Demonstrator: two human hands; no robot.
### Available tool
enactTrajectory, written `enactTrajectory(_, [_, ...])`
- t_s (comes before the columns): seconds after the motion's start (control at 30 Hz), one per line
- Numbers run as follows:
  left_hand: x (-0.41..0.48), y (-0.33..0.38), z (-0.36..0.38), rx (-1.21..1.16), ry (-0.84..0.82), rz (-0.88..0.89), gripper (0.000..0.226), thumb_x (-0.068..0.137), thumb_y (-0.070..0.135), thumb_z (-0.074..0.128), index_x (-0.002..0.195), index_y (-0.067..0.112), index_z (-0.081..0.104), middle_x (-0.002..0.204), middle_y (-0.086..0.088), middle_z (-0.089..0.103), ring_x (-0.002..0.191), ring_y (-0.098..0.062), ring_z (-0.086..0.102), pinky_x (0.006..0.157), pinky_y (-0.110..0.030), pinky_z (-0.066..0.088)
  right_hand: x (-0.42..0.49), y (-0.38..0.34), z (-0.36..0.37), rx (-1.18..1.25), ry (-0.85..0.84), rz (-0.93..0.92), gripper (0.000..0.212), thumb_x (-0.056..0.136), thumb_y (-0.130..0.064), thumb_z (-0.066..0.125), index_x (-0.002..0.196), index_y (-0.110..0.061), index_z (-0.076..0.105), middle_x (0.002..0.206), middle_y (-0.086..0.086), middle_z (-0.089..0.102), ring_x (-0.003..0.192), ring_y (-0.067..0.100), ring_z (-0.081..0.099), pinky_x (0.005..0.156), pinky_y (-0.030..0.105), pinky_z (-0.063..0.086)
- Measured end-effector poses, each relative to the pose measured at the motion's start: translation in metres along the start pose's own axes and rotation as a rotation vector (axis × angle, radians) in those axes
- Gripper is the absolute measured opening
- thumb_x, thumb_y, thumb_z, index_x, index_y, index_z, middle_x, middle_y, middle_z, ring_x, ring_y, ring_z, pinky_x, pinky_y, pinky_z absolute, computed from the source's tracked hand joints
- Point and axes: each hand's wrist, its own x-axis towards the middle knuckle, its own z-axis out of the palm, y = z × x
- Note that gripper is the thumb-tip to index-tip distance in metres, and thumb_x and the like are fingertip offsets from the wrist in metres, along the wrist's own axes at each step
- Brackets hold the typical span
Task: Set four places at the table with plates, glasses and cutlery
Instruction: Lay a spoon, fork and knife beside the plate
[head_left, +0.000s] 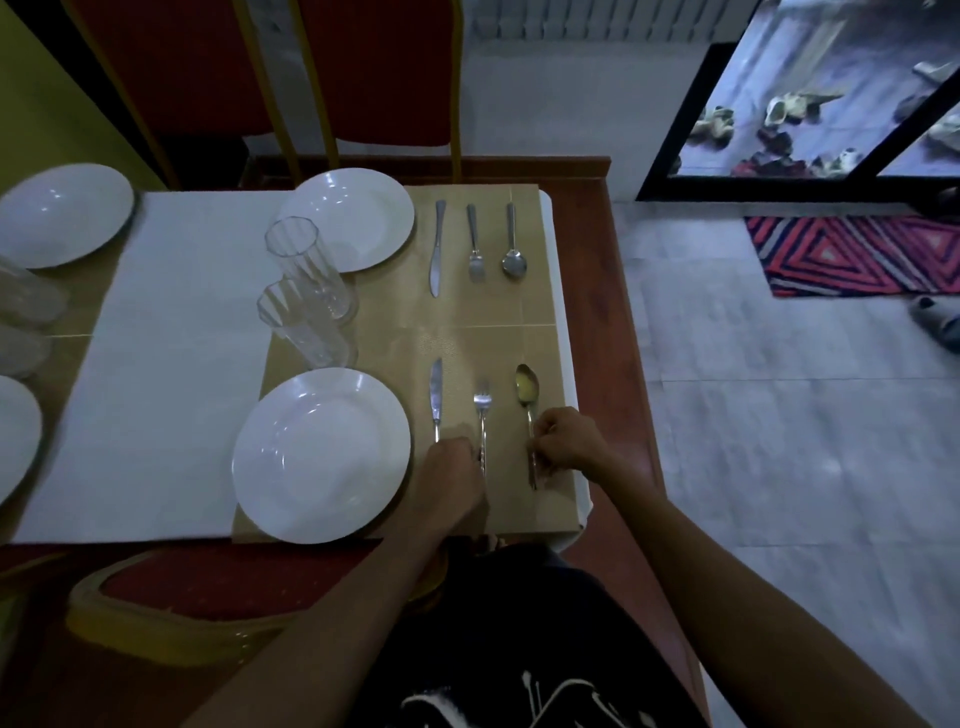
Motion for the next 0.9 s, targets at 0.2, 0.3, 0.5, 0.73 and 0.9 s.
enactTrajectory(0.2, [0.004, 0.007, 0.002, -0.025, 0.033, -0.011, 0.020, 0.090, 0.031, 0.065, 0.086, 0.012, 0.063, 0.081, -0.003, 0.064, 0.076, -0.017, 0.062, 0.068, -0.030, 0.052, 0.002, 0.002, 0.004, 0.015, 0.049, 0.059, 0.018, 0.086, -0.018, 0.072, 0.082, 0.000, 0.072, 0.080, 0.012, 0.076, 0.079, 0.023, 0.074, 0.084, 0.041, 0.060])
enactTrajectory(0.3, [0.005, 0.006, 0.005, -0.022, 0.030, -0.019, 0.018, 0.091, 0.028, 0.066, 0.090, 0.011, 0.061, 0.087, -0.004, 0.064, 0.083, -0.018, 0.062, 0.069, -0.028, 0.047, 0.002, 0.004, 0.005, 0.020, 0.047, 0.071, 0.023, 0.086, -0.019, 0.073, 0.085, 0.004, 0.071, 0.075, 0.013, 0.076, 0.074, 0.025, 0.075, 0.082, 0.043, 0.061])
enactTrajectory(0.5, [0.007, 0.003, 0.010, -0.034, 0.047, -0.028, 0.018, 0.092, 0.027, 0.065, 0.091, 0.010, 0.060, 0.088, -0.006, 0.064, 0.083, -0.020, 0.063, 0.067, -0.028, 0.046, 0.002, 0.004, 0.007, -0.019, 0.053, 0.069, 0.028, 0.081, -0.025, 0.079, 0.074, -0.001, 0.068, 0.073, 0.014, 0.076, 0.071, 0.026, 0.075, 0.076, 0.044, 0.063])
enactTrajectory(0.73, [0.009, 0.001, 0.014, -0.021, 0.077, -0.002, 0.014, 0.092, 0.025, 0.066, 0.094, 0.013, 0.059, 0.091, -0.004, 0.067, 0.085, -0.019, 0.065, 0.076, -0.033, 0.056, -0.002, 0.005, 0.011, -0.007, 0.060, 0.090, 0.032, 0.083, -0.029, 0.078, 0.081, 0.003, 0.074, 0.069, 0.010, 0.075, 0.065, 0.021, 0.075, 0.074, 0.037, 0.063])
enactTrajectory(0.9, [0.010, 0.000, 0.016, -0.020, 0.090, -0.010, 0.013, 0.091, 0.023, 0.068, 0.095, 0.013, 0.060, 0.093, -0.005, 0.068, 0.087, -0.020, 0.066, 0.077, -0.030, 0.055, -0.005, 0.007, 0.016, -0.004, 0.087, 0.079, 0.029, 0.084, -0.024, 0.077, 0.082, 0.004, 0.070, 0.071, 0.013, 0.074, 0.064, 0.023, 0.074, 0.069, 0.040, 0.064])
